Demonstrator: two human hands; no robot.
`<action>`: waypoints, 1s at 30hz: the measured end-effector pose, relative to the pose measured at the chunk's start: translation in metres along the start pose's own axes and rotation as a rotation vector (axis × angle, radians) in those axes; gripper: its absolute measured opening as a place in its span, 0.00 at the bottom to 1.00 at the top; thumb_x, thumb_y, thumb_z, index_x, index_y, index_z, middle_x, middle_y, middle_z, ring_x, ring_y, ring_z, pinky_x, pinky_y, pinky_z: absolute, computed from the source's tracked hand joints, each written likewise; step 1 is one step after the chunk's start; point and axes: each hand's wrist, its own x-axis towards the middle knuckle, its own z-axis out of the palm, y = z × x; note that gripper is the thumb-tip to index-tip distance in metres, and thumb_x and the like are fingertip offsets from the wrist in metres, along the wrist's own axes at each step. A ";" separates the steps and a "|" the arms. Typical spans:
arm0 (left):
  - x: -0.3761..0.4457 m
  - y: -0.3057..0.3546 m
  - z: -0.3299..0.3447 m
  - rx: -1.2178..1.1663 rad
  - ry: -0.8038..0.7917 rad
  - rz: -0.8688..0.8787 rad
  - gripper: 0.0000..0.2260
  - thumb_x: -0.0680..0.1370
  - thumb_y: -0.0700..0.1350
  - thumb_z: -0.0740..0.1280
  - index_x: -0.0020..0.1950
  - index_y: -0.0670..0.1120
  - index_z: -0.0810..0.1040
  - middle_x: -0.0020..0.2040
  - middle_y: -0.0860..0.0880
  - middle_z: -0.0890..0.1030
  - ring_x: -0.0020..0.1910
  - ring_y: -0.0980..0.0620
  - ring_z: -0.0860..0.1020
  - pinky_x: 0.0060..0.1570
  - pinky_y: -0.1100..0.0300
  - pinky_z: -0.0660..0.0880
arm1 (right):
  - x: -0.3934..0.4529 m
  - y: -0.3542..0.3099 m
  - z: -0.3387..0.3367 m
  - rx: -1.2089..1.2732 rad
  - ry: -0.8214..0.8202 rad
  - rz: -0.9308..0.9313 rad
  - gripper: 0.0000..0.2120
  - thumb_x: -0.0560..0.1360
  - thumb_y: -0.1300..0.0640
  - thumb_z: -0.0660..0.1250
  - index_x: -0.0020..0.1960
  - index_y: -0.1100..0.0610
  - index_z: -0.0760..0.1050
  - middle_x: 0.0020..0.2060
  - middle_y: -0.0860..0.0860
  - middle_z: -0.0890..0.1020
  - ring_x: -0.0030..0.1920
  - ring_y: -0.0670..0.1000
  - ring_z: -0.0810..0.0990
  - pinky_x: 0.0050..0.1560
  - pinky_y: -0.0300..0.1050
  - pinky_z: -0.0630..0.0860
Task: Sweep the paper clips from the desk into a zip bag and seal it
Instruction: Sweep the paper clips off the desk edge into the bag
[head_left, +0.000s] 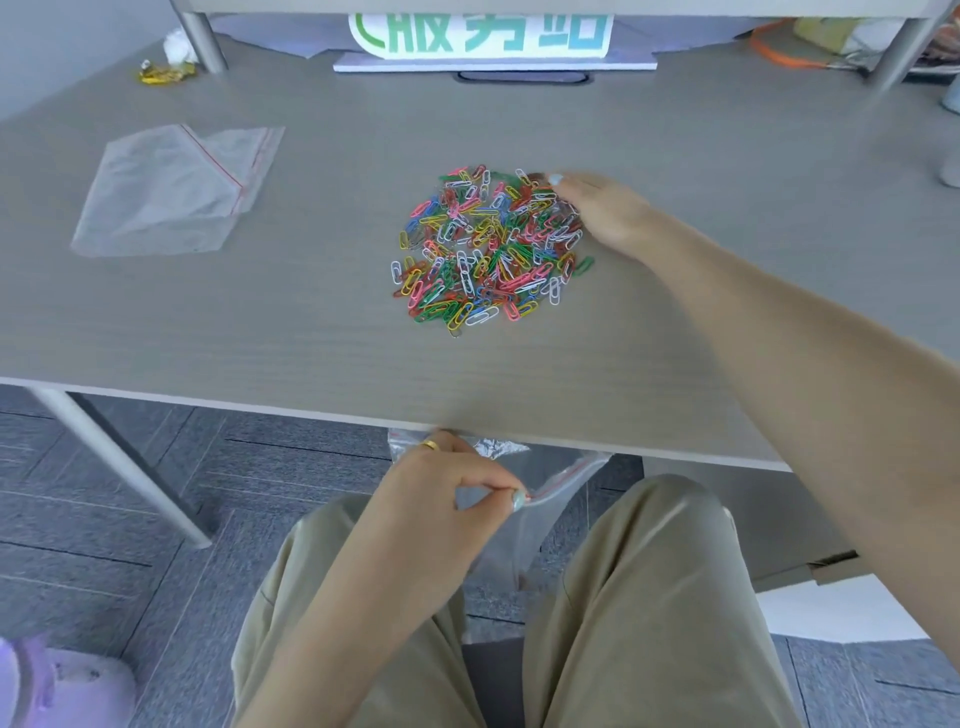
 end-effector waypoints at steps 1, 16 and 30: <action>0.000 0.000 0.001 -0.003 0.000 0.000 0.08 0.73 0.45 0.66 0.41 0.56 0.82 0.42 0.58 0.75 0.44 0.69 0.71 0.41 0.79 0.63 | -0.002 0.002 0.000 0.019 -0.013 -0.035 0.22 0.79 0.43 0.50 0.68 0.50 0.67 0.71 0.50 0.67 0.71 0.52 0.64 0.70 0.45 0.57; 0.001 -0.004 0.004 -0.070 0.027 0.010 0.11 0.72 0.45 0.67 0.35 0.62 0.78 0.44 0.55 0.75 0.47 0.65 0.72 0.40 0.79 0.64 | -0.109 -0.008 0.016 0.132 -0.212 -0.216 0.18 0.80 0.46 0.50 0.65 0.44 0.71 0.69 0.42 0.70 0.69 0.41 0.64 0.73 0.41 0.54; 0.001 0.004 0.020 -0.082 0.059 0.074 0.06 0.72 0.43 0.68 0.40 0.54 0.82 0.42 0.58 0.74 0.43 0.69 0.72 0.40 0.82 0.62 | -0.157 -0.009 0.020 0.366 -0.194 -0.202 0.24 0.75 0.42 0.51 0.69 0.46 0.65 0.71 0.42 0.66 0.70 0.38 0.62 0.74 0.42 0.54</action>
